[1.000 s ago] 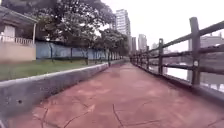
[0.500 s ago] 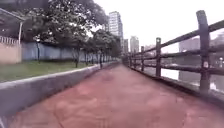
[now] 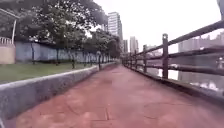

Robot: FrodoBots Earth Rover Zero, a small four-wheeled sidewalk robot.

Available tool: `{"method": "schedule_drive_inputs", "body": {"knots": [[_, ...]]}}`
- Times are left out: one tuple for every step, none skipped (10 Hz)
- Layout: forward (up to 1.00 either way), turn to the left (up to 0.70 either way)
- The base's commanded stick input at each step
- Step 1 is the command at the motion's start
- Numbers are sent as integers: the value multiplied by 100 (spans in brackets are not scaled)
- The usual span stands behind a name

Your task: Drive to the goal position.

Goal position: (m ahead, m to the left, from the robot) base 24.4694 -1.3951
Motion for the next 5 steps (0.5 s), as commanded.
{"method": "schedule_drive_inputs", "body": {"knots": [[100,0],[100,0],[100,0],[100,0],[100,0]]}}
